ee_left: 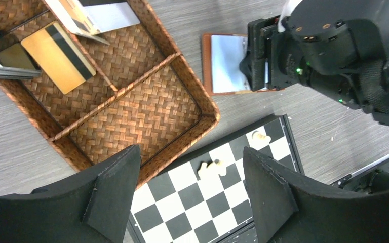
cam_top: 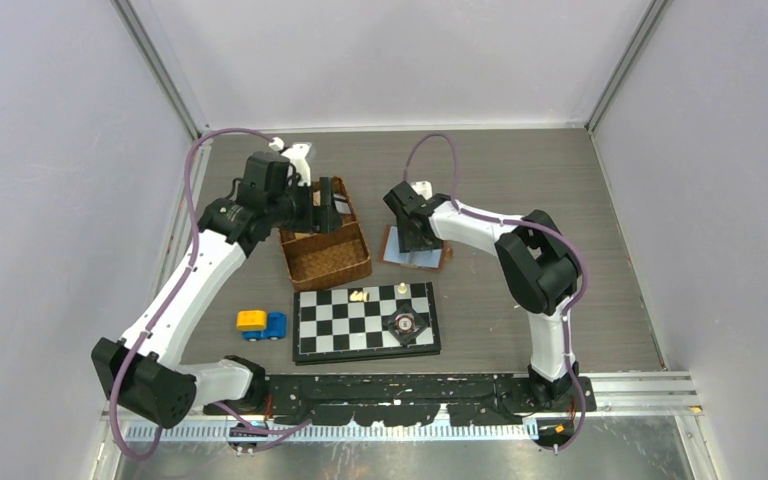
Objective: Put the credit cards into the card holder
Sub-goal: Open the card holder at the center of the board, then pick up the credit card from the storage box.
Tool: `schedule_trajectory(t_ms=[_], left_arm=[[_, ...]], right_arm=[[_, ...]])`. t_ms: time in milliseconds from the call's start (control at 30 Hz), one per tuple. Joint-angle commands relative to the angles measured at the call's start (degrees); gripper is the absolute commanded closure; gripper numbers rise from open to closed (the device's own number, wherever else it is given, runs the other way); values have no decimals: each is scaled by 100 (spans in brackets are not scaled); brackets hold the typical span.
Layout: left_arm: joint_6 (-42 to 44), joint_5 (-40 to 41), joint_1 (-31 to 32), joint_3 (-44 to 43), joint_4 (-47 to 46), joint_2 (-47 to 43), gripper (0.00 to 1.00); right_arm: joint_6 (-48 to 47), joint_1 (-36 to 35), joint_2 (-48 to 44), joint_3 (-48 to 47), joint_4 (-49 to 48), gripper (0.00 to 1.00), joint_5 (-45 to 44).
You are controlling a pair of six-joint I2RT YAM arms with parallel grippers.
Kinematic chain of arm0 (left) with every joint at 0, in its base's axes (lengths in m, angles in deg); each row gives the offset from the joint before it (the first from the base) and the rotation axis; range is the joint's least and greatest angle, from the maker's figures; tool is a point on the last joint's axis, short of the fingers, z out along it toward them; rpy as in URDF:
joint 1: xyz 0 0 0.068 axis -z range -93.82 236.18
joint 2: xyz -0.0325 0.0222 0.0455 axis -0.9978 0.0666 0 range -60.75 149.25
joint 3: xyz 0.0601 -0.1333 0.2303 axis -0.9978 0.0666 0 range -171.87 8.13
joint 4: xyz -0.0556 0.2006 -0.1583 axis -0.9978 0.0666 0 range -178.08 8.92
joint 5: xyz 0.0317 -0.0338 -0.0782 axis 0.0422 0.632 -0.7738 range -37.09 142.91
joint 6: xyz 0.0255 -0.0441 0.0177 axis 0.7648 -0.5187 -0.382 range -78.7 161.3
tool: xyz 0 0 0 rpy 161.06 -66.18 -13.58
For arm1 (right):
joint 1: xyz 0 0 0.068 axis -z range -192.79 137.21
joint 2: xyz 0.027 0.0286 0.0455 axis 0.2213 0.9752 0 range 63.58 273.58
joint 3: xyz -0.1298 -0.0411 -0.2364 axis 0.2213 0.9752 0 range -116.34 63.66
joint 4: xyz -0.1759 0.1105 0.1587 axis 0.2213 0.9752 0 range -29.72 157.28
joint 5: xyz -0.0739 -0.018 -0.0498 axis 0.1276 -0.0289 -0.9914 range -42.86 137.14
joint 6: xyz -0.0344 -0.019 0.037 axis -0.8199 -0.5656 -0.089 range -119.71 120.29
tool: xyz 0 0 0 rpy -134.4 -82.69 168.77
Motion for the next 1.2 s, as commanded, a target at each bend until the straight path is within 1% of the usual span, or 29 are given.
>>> schedule_trajectory(t_ms=[0,267,633,867,1167], left_arm=[[297,-164,-156,22,332,-117,24],[391,-56,-279,171,291,-108,23],[431,-54,-354,280,222,14,23],[466,-46,-387,382,116,92,23],[388,-98,-548,378,80,251,23]], right_arm=[[-233,24,-320,219,785,41,63],[-237,20,-882,120,781,39,651],[-125,24,-965,84,563,38,818],[-58,24,-1290,102,437,39,874],[-16,29,-1544,285,162,38,1172]])
